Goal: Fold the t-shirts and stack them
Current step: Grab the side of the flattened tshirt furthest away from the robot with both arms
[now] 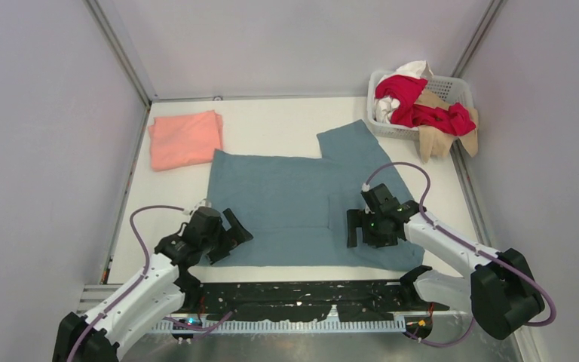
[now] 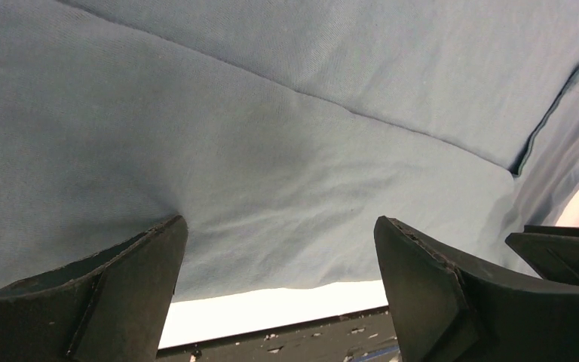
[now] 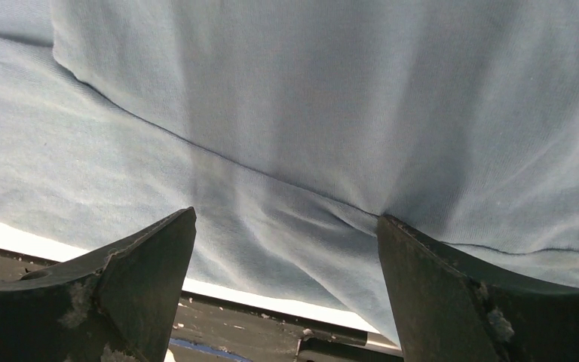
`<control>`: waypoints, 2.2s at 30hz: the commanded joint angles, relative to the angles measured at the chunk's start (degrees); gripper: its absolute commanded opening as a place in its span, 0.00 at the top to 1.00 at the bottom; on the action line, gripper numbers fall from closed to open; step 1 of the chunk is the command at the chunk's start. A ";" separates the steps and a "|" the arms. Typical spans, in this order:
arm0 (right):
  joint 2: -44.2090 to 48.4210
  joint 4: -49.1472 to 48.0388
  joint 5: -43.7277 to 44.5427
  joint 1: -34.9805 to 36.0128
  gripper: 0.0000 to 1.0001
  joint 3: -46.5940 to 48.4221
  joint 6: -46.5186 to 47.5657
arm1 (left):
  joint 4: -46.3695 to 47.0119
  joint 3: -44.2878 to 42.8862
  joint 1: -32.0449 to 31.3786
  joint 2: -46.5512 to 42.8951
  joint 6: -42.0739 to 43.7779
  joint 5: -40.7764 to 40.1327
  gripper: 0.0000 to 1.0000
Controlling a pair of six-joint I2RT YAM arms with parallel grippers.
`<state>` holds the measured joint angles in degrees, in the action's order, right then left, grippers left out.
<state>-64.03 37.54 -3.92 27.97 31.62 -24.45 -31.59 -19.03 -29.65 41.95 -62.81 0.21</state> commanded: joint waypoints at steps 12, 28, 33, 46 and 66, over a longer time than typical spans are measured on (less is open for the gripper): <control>3.59 4.87 2.43 -0.03 0.05 1.79 -3.66 | -20.61 1.94 -1.17 -3.31 -2.97 0.70 0.01; -2.42 -11.98 22.29 -1.13 0.05 24.99 0.50 | -16.03 -34.64 10.06 15.16 16.96 -16.66 0.01; -17.04 -13.44 18.40 -5.95 0.05 42.40 4.79 | -8.09 -44.75 23.54 34.36 21.97 -8.78 0.01; -36.35 -17.53 5.56 -14.10 0.05 54.34 4.16 | 4.60 -60.31 33.99 66.82 23.55 -1.06 0.01; -32.47 -20.05 7.23 -17.11 0.05 48.68 2.69 | -7.56 -65.02 34.04 71.19 25.14 -3.44 0.16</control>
<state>-100.49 20.86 2.85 11.05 81.38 -21.45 -35.48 -84.12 4.62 113.40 -38.50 -1.98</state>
